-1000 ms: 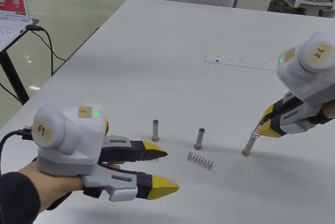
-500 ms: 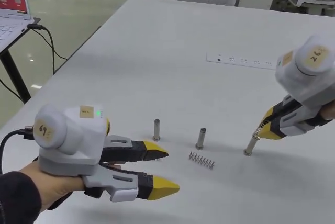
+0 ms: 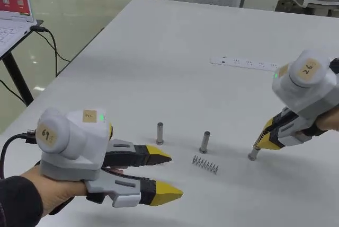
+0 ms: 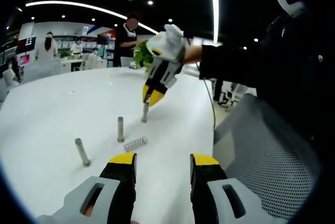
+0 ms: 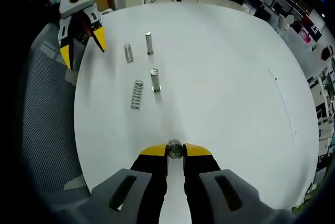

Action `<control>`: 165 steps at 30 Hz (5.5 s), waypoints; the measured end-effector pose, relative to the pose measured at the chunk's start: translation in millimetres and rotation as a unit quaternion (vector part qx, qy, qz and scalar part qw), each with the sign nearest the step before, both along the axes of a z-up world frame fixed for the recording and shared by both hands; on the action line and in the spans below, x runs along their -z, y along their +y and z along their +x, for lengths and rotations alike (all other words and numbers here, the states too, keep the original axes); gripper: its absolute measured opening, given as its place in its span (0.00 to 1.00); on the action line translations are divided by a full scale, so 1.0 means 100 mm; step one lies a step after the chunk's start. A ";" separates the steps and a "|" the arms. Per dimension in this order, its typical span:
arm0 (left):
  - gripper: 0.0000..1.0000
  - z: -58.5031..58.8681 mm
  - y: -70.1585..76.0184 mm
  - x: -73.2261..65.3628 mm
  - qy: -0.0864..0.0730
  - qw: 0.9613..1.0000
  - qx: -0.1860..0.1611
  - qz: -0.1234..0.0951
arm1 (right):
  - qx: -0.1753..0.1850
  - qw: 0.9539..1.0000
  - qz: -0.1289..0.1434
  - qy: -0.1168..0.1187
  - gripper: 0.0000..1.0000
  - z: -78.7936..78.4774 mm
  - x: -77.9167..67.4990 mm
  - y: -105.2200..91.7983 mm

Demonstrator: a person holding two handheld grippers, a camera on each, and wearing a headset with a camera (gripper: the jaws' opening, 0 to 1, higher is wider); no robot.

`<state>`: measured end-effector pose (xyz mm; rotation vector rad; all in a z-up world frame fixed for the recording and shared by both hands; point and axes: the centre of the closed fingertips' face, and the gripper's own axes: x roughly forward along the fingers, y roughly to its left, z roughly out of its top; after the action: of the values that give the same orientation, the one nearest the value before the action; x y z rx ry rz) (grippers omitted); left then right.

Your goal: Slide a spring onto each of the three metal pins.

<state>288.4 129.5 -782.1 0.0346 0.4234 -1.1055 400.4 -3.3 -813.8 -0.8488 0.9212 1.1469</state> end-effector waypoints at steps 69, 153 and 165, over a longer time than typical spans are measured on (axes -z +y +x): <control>0.34 -0.01 0.00 0.01 -0.001 1.000 -0.001 0.006 | 0.013 0.999 0.026 -0.023 0.21 -0.01 -0.06 0.18; 0.35 -0.01 0.01 0.05 0.002 1.000 -0.001 0.011 | -0.046 0.999 -0.008 0.028 0.09 -0.48 0.52 0.77; 0.35 -0.01 0.01 0.05 0.004 1.000 -0.001 0.013 | -0.052 0.998 -0.004 0.026 0.08 -0.49 0.50 0.78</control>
<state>287.3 130.6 -787.2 0.0523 0.4440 -1.0983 351.1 74.3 -863.4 -0.8847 0.9330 1.2617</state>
